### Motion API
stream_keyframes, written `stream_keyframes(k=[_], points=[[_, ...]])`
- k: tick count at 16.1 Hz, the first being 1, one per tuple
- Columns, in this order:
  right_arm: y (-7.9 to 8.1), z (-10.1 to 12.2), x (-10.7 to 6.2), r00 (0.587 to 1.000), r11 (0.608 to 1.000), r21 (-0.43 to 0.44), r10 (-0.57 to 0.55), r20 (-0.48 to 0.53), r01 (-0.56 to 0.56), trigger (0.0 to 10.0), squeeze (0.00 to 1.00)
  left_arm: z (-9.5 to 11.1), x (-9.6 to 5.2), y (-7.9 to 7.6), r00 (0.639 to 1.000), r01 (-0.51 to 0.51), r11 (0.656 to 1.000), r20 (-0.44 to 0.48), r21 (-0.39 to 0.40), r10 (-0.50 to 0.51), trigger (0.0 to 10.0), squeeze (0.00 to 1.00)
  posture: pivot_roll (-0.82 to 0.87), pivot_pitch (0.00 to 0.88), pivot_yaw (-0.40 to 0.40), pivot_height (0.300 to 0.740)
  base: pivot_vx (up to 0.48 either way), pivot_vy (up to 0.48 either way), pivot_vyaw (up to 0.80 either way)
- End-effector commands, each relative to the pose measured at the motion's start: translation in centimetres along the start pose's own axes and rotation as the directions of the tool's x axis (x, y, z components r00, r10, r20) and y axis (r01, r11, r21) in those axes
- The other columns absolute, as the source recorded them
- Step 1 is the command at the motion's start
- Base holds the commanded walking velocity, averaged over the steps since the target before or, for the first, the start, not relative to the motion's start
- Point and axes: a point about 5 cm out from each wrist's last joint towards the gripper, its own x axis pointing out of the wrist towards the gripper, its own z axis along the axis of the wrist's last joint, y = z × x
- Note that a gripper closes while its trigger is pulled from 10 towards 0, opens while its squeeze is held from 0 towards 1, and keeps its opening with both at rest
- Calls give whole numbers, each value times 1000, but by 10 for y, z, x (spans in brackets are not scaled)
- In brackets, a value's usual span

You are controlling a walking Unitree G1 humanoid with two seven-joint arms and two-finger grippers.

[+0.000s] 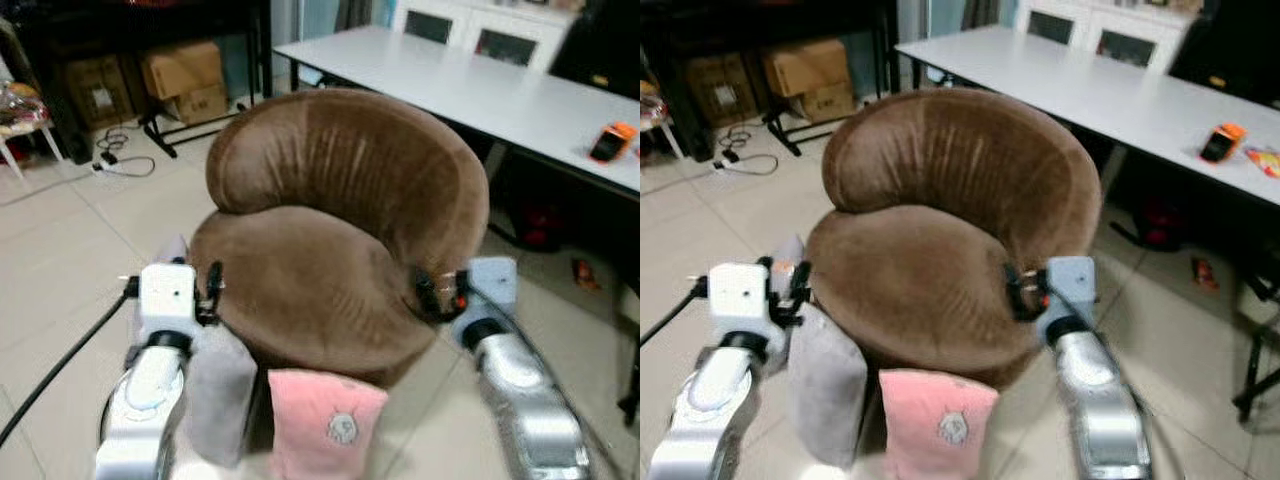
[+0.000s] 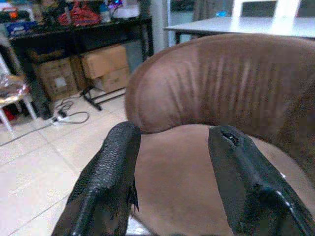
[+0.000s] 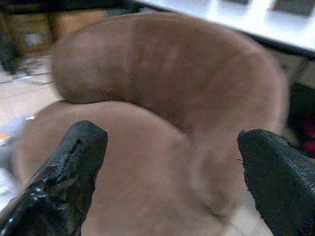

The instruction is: Move the pillow to the sofa from floor

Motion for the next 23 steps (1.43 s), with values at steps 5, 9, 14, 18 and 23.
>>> stream_keyframes(k=[5, 9, 14, 18, 23], points=[[-9, -2, -6, 1000, 1000, 13, 0, -6, 0, 10000, 0, -1, -3, -5, 999, 48, 998, 3, 30, -48, 10000, 0, -33, 0, -49, 710, 0, 0, 0], [-11, -2, -7, 1000, 1000, 17, -3, -5, 3, 10000, 0, -5, -5, -8, 998, 67, 997, -8, 37, -67, 10000, 0, -37, 0, -47, 670, 0, 0, 0], [-10, -2, -7, 1000, 1000, 13, 9, -11, -8, 10000, 0, -5, -9, -9, 998, 69, 998, 0, 2, -69, 10000, 0, -32, 0, -55, 620, 0, 0, 0], [-9, -3, -5, 1000, 1000, -4, 19, -20, -19, 10000, 0, -7, -11, -9, 998, 60, 998, -3, 11, -60, 10000, 0, -31, 0, -60, 580, 0, 0, 0], [-7, 0, -1, 999, 998, -56, 41, -14, -42, 10000, 0, -5, -11, -8, 998, 66, 998, 11, -14, -65, 10000, 0, -29, 0, -64, 570, 56, 0, 0]])
